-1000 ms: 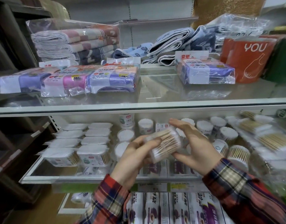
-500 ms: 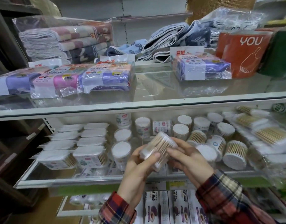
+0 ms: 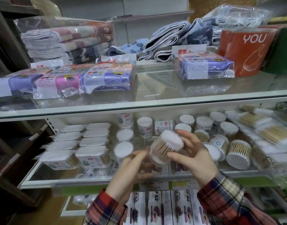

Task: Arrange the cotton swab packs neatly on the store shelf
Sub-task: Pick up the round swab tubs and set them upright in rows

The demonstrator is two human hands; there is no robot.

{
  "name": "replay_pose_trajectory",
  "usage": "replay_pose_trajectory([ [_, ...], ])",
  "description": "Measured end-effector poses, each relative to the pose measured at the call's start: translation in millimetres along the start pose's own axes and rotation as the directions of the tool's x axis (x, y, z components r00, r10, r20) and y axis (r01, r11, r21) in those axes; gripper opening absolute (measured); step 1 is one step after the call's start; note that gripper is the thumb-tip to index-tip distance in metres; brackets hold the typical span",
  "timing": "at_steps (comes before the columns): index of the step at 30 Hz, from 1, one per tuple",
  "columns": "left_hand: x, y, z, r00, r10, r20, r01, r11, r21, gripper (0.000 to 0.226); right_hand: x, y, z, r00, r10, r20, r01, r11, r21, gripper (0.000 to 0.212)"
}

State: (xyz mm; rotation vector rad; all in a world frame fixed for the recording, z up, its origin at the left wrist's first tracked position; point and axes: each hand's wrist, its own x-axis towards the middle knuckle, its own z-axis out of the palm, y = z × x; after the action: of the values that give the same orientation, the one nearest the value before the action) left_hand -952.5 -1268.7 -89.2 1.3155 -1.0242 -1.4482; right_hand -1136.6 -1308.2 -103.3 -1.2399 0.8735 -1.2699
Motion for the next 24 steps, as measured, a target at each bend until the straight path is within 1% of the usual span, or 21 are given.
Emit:
replay_pose_trajectory([
  [3, -1.1, 10.8, 2.7, 1.000, -0.030, -0.002, 0.030, 1.000, -0.011, 0.047, -5.0, 0.2, 2.2, 0.989, -0.145, 0.004, 0.142, 0.963, -0.230, 0.075],
  [5, -0.8, 14.4, 4.3, 1.000, 0.000, -0.022, 0.001, 0.999, 0.047, 0.055, -8.7, 0.3, 5.0, 0.974, -0.223, 0.047, 0.225, 0.914, -0.338, 0.076],
  [7, 1.0, 14.9, 4.7, 1.000, 0.014, -0.020, -0.012, 0.993, 0.115, 0.071, -11.2, 1.2, 7.6, 0.960, -0.270, 0.077, 0.278, 0.879, -0.386, 0.076],
  [10, 5.4, 9.0, 3.1, 1.000, 0.020, -0.019, -0.016, 0.980, 0.198, 0.091, -13.4, 4.1, 8.5, 0.951, -0.296, 0.093, 0.307, 0.864, -0.400, 0.073],
  [12, 7.2, 6.7, 2.5, 0.999, 0.027, -0.018, -0.022, 0.977, 0.213, 0.091, -13.9, 6.0, 7.4, 0.945, -0.311, 0.103, 0.325, 0.845, -0.425, 0.071],
  [14, 7.8, 4.7, 1.7, 0.999, 0.033, -0.007, -0.031, 0.981, 0.192, 0.082, -14.7, 8.2, 6.4, 0.943, -0.314, 0.110, 0.330, 0.837, -0.437, 0.069],
  [18, 11.2, -1.3, -1.5, 1.000, 0.030, 0.007, -0.030, 0.992, 0.122, 0.079, -14.2, 9.3, 5.9, 0.943, -0.289, 0.167, 0.333, 0.843, -0.422, 0.067],
  [20, 11.9, -2.6, -3.6, 0.999, 0.048, 0.010, -0.049, 0.994, 0.098, 0.078, -13.5, 7.7, 2.3, 0.948, -0.254, 0.193, 0.310, 0.876, -0.368, 0.066],
  [21, 11.9, -2.8, -4.7, 0.998, 0.059, 0.013, -0.060, 0.994, 0.090, 0.078, -13.4, 5.9, 0.0, 0.959, -0.219, 0.179, 0.267, 0.910, -0.316, 0.063],
  [22, 11.9, -3.3, -6.4, 0.997, 0.072, 0.015, -0.073, 0.994, 0.084, 0.078, -13.0, 3.4, -2.4, 0.975, -0.175, 0.136, 0.205, 0.947, -0.247, 0.062],
  [24, 11.3, -4.4, -10.2, 0.995, 0.100, 0.020, -0.101, 0.992, 0.074, 0.081, -11.0, -2.2, -7.6, 0.999, -0.047, -0.011, 0.046, 0.997, -0.061, 0.056],
])
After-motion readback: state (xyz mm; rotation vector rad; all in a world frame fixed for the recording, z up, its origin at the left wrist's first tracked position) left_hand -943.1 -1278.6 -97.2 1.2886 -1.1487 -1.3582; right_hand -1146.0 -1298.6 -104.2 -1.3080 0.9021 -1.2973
